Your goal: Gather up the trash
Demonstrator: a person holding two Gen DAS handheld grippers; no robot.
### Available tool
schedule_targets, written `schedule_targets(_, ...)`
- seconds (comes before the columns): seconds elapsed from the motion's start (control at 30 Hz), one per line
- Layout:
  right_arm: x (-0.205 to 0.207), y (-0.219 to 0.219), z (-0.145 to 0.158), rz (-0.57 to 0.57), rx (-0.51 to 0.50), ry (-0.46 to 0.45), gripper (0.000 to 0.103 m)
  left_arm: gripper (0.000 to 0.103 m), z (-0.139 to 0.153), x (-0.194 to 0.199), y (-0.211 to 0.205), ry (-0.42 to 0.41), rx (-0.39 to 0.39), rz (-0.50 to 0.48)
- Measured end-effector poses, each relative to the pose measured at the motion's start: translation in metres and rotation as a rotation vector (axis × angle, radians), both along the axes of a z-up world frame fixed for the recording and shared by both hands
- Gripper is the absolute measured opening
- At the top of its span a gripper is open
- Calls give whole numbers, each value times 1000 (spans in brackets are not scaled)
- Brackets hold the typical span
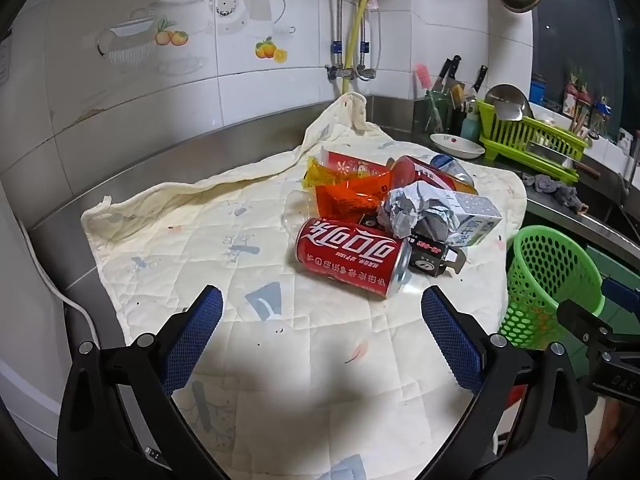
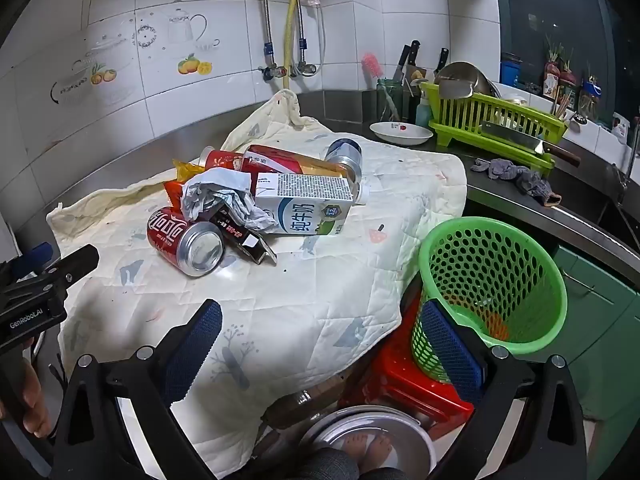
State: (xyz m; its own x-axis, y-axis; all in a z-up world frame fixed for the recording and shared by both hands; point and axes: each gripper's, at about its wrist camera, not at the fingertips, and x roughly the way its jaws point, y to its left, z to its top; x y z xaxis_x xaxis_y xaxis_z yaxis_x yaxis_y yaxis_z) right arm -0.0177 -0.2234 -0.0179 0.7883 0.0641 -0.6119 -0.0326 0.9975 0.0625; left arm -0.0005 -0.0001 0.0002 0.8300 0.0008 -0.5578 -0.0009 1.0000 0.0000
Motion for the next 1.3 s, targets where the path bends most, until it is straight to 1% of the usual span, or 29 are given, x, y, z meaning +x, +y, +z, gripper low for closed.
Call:
schedule_targets(0.27,-1,-1,0,-3,0,2,97,98,2,-2,2,3,0,2)
schedule_targets(0.47,1,3,-1,0,6,2,97,98,0,-2,-3,6,14,-1)
schedule_targets(0.5,-3,-3,1,0,6,2,97,98,0,-2,-4,6,14,-2)
schedule_targets(1.3,-1,5,0,1,1,1,97,98,1,-1,-3,3,19,-5)
